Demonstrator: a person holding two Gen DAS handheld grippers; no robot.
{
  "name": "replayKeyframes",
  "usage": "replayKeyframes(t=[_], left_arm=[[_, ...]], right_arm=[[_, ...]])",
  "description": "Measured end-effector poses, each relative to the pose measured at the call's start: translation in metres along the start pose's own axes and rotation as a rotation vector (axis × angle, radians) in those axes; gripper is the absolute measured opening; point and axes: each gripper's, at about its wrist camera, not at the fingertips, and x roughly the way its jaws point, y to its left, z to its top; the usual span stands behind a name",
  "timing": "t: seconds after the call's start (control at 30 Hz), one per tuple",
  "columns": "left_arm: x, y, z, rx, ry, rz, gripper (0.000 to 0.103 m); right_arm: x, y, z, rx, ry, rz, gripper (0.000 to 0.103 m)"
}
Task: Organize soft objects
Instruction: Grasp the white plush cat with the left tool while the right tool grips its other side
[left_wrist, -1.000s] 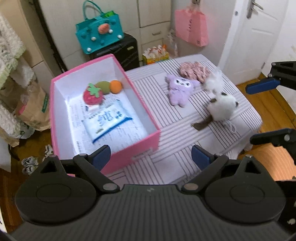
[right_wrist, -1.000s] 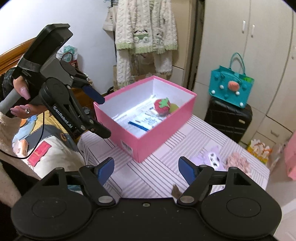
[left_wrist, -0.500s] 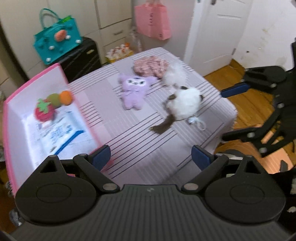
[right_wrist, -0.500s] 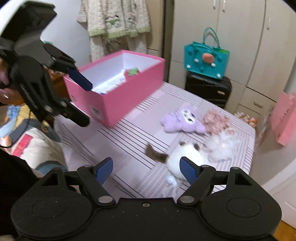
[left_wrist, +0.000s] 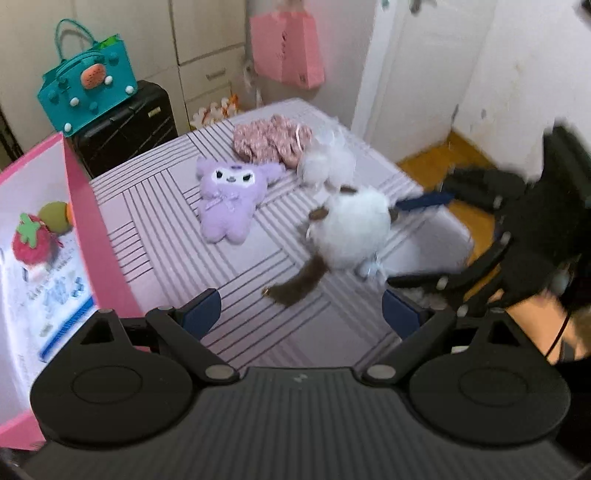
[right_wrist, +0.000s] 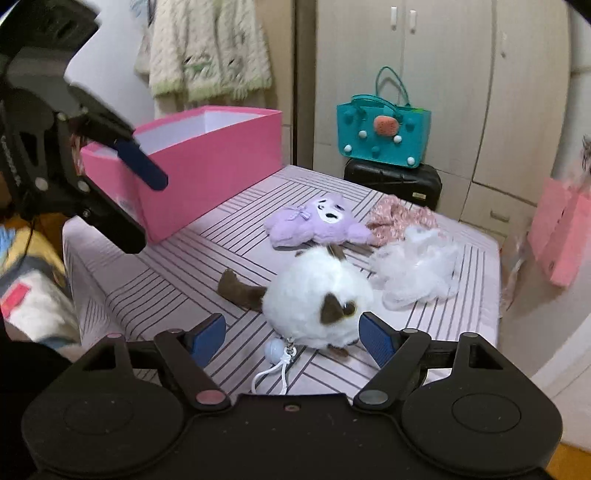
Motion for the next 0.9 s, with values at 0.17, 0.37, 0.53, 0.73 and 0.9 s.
replayKeyframes(t=[0.17, 0.37, 0.53, 0.73, 0.9], left_arm=[[0.023, 0.007, -0.007, -0.1, -0.097, -0.066, 0.095], [0.055, 0.013, -0.008, -0.185, -0.186, -0.093, 0.095], [0.082, 0.01, -0.001, -0.155, -0.233, -0.136, 0.094], [0.099, 0.006, 0.005, -0.146, -0.217, -0.204, 0.079], [0.107, -0.007, 0.003, -0.114, -0.217, -0.214, 0.064]], right_arm=[[0.01, -0.012, -0.02, 0.098, -0.106, 0.034, 0.083], [0.021, -0.026, -0.029, 0.22, -0.133, -0.007, 0.086], [0.03, -0.032, -0.03, 0.241, -0.089, -0.051, 0.09], [0.044, -0.038, -0.034, 0.267, -0.077, -0.021, 0.086], [0.048, -0.029, -0.029, 0.211, -0.078, -0.002, 0.071]])
